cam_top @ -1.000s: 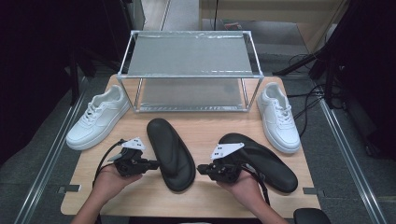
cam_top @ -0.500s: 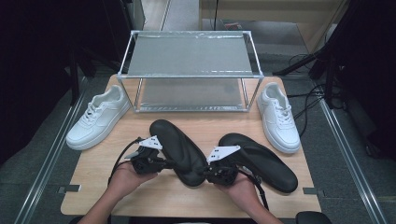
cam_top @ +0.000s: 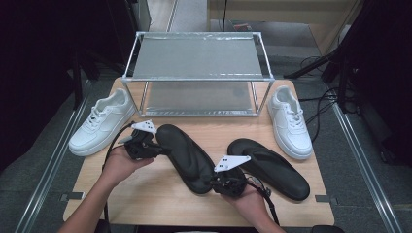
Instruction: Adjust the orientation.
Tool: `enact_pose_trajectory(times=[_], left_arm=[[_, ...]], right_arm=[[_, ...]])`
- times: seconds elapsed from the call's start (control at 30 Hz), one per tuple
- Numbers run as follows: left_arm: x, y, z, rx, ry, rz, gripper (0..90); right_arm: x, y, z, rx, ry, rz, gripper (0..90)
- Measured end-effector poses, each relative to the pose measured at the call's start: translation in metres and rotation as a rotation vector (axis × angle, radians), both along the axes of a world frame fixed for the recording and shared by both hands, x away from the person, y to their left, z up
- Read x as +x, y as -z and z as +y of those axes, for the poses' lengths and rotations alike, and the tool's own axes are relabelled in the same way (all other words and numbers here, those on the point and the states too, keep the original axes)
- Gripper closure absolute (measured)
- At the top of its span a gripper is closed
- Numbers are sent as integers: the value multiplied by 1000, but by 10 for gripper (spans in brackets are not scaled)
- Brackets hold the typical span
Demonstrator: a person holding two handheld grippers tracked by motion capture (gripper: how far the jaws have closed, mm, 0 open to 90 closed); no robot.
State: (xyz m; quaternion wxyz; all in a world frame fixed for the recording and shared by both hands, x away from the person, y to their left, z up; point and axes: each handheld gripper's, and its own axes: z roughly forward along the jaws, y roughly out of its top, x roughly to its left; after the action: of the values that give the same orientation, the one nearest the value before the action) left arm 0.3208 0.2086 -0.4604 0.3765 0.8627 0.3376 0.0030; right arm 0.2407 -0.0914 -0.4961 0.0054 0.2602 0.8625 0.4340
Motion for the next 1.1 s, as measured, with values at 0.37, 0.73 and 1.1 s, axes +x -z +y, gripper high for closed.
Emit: enact_pose_trajectory(times=[0.37, 0.73, 1.1], left_arm=[[42, 11, -2, 5, 13, 1, 898], [50, 48, -7, 105, 26, 45, 898], [44, 49, 0, 88, 16, 44, 897]], right_arm=[[-4, 8, 30, -11, -30, -3, 874], [-8, 33, 47, -91, -69, 30, 876], [-4, 35, 44, -85, -69, 53, 900]])
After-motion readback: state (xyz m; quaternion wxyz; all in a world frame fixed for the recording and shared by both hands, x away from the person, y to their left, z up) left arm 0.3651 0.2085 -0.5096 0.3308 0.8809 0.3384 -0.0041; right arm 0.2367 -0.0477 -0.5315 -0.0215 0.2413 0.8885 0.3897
